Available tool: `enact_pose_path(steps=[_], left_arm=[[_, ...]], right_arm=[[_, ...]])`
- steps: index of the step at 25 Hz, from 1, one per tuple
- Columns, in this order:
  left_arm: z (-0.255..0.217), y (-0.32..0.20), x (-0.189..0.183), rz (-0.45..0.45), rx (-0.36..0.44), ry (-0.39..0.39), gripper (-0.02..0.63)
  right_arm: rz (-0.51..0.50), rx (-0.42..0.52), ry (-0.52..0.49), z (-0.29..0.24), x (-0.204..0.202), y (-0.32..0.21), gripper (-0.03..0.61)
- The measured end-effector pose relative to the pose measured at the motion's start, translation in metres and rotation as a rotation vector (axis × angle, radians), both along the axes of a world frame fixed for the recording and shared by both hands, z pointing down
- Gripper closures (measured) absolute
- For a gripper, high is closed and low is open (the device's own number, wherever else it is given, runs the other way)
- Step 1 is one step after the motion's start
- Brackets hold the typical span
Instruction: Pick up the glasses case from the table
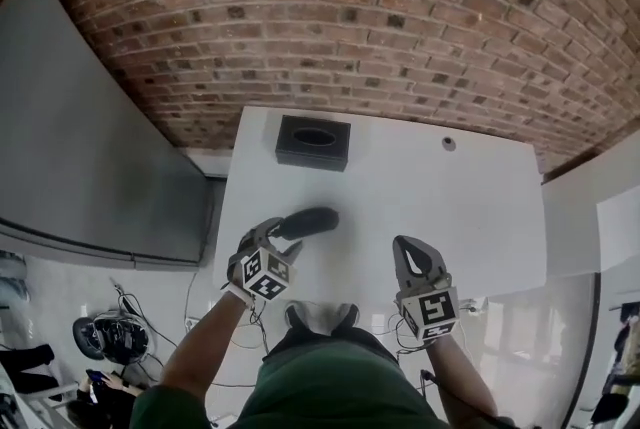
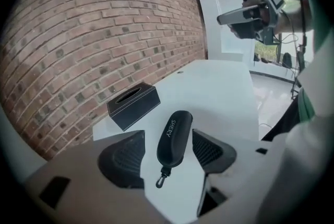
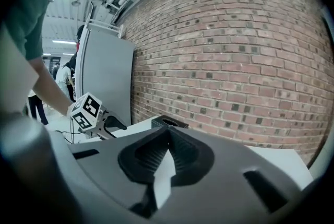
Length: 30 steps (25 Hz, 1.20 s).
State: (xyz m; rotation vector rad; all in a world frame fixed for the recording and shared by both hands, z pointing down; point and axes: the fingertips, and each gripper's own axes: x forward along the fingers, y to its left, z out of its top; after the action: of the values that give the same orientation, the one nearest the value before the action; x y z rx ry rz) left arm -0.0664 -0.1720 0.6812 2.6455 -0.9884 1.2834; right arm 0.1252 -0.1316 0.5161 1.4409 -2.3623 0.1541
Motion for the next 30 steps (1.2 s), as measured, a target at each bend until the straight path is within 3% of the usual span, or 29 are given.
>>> enact_pose_path(steps=[14, 30], left_arm=[[0.072, -0.013, 0.031, 0.154, -0.095, -0.242, 0.278], [0.116, -0.031, 0.034, 0.179, -0.134, -0.340, 0.276]], right_arm=[[0.132, -0.020, -0.008, 0.013, 0.065, 0.026, 0.577], [0.205, -0.068, 0.024, 0.024, 0.084, 0.056, 0.577]])
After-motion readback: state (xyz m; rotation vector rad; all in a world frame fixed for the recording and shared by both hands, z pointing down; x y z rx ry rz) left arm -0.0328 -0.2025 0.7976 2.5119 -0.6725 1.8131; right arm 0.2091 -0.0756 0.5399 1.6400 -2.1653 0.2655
